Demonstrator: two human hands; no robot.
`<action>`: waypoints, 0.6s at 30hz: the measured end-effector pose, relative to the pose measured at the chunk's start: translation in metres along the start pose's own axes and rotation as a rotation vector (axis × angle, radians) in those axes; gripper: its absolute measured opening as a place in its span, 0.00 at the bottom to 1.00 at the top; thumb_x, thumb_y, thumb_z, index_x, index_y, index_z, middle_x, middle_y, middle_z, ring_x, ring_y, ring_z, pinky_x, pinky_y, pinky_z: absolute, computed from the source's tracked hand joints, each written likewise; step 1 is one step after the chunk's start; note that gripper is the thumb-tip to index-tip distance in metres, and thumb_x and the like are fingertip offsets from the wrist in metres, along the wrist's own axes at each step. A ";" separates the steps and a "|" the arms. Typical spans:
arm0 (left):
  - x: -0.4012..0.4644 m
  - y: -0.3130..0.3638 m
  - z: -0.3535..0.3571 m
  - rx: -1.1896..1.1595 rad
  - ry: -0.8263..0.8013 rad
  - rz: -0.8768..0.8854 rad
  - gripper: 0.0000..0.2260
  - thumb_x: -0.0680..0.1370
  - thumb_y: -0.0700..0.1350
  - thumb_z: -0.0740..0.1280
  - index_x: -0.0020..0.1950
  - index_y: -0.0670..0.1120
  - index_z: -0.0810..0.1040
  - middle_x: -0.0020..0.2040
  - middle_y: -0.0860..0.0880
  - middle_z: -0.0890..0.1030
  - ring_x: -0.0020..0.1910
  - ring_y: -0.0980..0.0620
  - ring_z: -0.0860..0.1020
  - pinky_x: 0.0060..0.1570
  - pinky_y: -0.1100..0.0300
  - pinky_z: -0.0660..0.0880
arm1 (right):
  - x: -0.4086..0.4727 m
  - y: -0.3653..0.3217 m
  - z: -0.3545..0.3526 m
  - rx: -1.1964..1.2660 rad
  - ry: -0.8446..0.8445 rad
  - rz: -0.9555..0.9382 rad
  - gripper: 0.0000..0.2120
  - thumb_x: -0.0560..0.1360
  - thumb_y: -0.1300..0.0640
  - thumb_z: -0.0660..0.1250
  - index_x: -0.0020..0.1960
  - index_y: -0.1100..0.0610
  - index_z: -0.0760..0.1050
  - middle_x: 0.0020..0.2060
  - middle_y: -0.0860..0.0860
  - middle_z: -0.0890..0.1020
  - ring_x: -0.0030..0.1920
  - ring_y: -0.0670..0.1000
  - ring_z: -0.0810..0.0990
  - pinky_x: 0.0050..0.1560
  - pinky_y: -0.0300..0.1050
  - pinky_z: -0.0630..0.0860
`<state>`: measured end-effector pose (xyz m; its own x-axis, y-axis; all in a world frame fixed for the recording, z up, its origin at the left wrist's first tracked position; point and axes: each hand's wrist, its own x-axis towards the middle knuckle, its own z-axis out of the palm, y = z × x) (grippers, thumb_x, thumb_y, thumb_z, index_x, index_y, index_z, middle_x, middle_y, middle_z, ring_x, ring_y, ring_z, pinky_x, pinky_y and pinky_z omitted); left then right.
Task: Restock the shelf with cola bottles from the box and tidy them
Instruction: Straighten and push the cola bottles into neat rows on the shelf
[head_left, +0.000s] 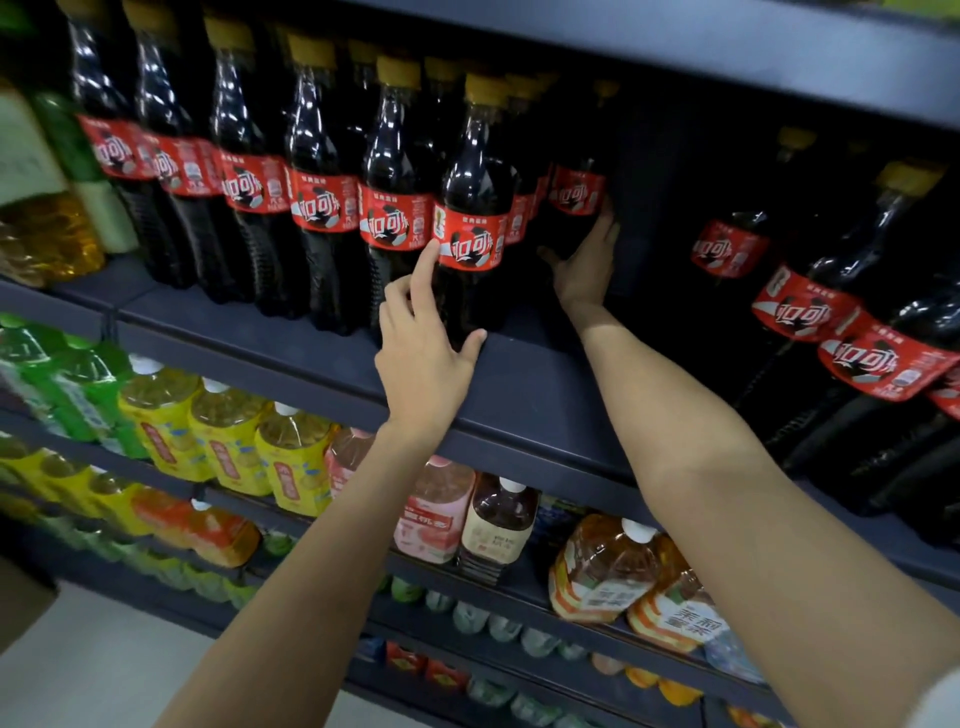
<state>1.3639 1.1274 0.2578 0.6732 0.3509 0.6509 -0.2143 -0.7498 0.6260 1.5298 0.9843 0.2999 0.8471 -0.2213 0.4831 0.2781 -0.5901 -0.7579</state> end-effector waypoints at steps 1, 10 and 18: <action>0.001 -0.001 0.000 0.006 -0.005 0.002 0.42 0.70 0.48 0.76 0.76 0.53 0.54 0.62 0.45 0.70 0.60 0.46 0.72 0.40 0.48 0.78 | 0.000 0.001 0.001 -0.015 -0.002 0.001 0.45 0.69 0.58 0.74 0.76 0.55 0.49 0.73 0.56 0.61 0.70 0.56 0.67 0.66 0.51 0.66; -0.003 0.008 -0.001 0.054 0.140 0.173 0.39 0.69 0.41 0.75 0.73 0.50 0.57 0.68 0.41 0.64 0.60 0.48 0.64 0.42 0.50 0.79 | -0.012 0.004 -0.011 -0.003 -0.207 0.110 0.53 0.69 0.54 0.75 0.78 0.54 0.39 0.76 0.55 0.57 0.75 0.55 0.59 0.73 0.51 0.59; -0.009 0.054 0.003 -0.396 0.055 0.497 0.12 0.76 0.40 0.65 0.59 0.43 0.76 0.48 0.49 0.81 0.49 0.51 0.76 0.52 0.58 0.73 | -0.117 -0.018 -0.096 0.130 0.042 -0.094 0.26 0.74 0.61 0.67 0.70 0.54 0.66 0.63 0.53 0.75 0.59 0.48 0.76 0.59 0.40 0.75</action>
<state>1.3478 1.0817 0.2845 0.3912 0.0500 0.9189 -0.7442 -0.5703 0.3479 1.3822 0.9462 0.2996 0.7957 -0.2035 0.5705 0.4142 -0.5045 -0.7576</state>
